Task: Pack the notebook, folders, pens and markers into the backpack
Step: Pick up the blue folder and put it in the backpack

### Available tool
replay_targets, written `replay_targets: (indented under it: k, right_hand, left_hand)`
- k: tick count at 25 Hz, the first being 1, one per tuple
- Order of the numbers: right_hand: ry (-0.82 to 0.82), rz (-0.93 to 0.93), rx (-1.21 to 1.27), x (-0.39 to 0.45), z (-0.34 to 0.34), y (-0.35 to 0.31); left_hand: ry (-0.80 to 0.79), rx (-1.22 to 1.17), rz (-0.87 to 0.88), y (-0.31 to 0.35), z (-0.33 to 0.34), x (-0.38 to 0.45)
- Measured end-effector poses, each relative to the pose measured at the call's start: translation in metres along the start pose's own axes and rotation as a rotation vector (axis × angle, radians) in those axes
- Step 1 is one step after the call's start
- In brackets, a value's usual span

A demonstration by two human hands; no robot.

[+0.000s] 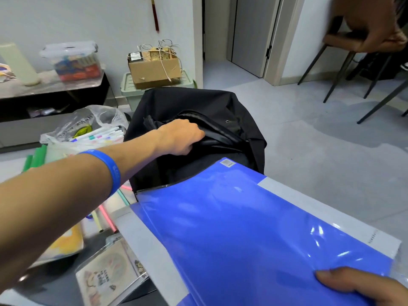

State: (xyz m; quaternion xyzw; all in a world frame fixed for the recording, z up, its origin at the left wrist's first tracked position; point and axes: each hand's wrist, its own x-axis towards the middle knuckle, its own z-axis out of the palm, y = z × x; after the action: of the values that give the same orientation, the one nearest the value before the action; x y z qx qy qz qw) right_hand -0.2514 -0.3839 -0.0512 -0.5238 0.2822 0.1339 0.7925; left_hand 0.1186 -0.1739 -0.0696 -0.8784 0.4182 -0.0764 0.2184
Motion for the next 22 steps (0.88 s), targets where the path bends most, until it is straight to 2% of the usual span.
replay_targets:
  k: [1,3,6,10,13,18,22]
  right_hand:
    - [-0.086,0.017,0.005,0.004,0.010,-0.012]
    - [-0.102,0.043,0.089,0.007,0.019,-0.019]
    - [0.073,-0.030,0.180,0.018,0.022,-0.023]
    - [0.402,-0.204,0.204,0.028,0.032,-0.017]
    - [0.495,-0.277,0.263,0.029,0.050,-0.003]
    - [0.358,-0.263,0.430,0.055,0.073,0.012]
    - [0.383,-0.281,0.496,0.072,0.081,0.010]
  left_hand:
    - [0.035,-0.019,0.004,-0.004,-0.002,-0.001]
    - [0.100,-0.026,0.028,-0.012,-0.007,-0.004]
    - [0.125,-0.046,0.055,-0.017,-0.012,-0.008]
    - [0.110,-0.067,0.123,-0.004,-0.017,-0.009]
    - [0.129,-0.051,0.163,0.009,-0.018,-0.011]
    - [0.169,-0.041,0.248,0.009,-0.018,-0.018]
    - [0.212,-0.115,0.229,-0.001,-0.014,-0.023]
